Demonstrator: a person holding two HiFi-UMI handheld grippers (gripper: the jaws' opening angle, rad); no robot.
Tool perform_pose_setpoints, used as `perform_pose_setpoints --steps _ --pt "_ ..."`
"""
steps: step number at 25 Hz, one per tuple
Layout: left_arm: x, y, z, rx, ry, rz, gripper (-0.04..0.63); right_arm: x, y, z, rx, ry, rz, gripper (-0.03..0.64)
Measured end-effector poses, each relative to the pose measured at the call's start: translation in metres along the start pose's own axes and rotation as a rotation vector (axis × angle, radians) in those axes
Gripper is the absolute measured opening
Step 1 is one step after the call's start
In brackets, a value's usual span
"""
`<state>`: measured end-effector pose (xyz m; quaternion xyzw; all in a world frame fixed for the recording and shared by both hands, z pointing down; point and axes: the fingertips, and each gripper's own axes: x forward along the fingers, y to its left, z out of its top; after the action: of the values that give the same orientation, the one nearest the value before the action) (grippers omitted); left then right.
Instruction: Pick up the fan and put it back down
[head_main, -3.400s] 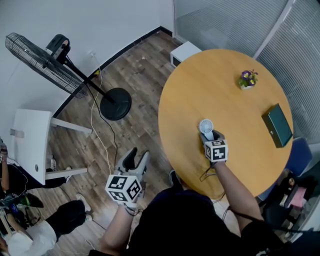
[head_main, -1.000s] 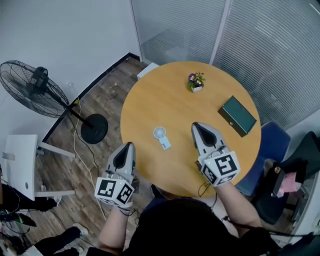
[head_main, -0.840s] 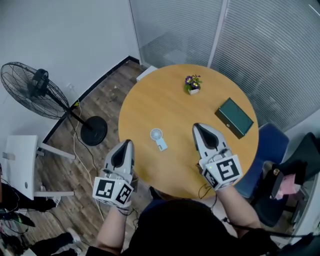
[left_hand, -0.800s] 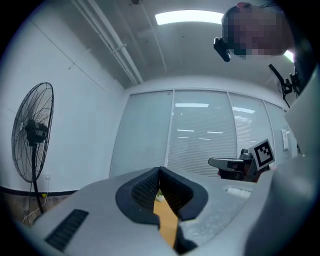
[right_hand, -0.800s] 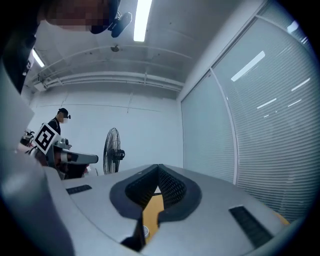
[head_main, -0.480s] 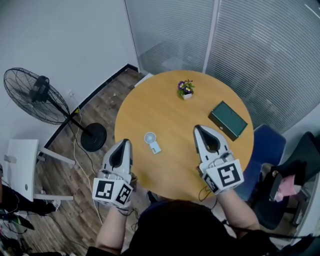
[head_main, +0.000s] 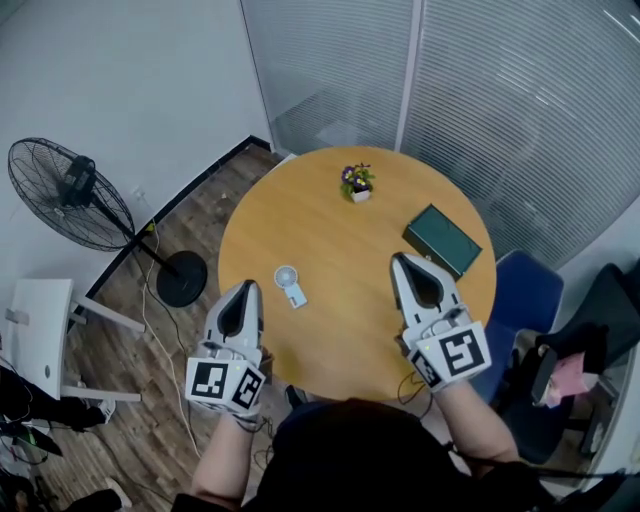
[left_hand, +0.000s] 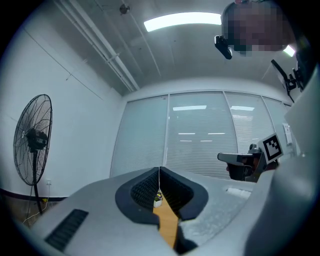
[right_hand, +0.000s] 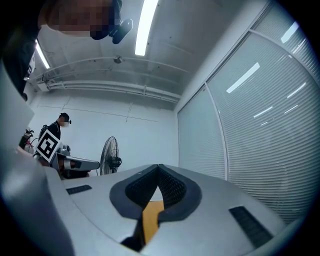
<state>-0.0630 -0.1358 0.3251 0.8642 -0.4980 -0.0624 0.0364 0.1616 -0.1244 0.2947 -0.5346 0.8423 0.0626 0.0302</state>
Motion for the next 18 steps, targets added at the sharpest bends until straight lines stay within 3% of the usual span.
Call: perform_pose_setpoints --steps 18 --pt "-0.001 -0.011 -0.014 -0.008 0.016 0.063 0.008 -0.008 -0.016 -0.006 -0.005 -0.001 0.044 0.005"
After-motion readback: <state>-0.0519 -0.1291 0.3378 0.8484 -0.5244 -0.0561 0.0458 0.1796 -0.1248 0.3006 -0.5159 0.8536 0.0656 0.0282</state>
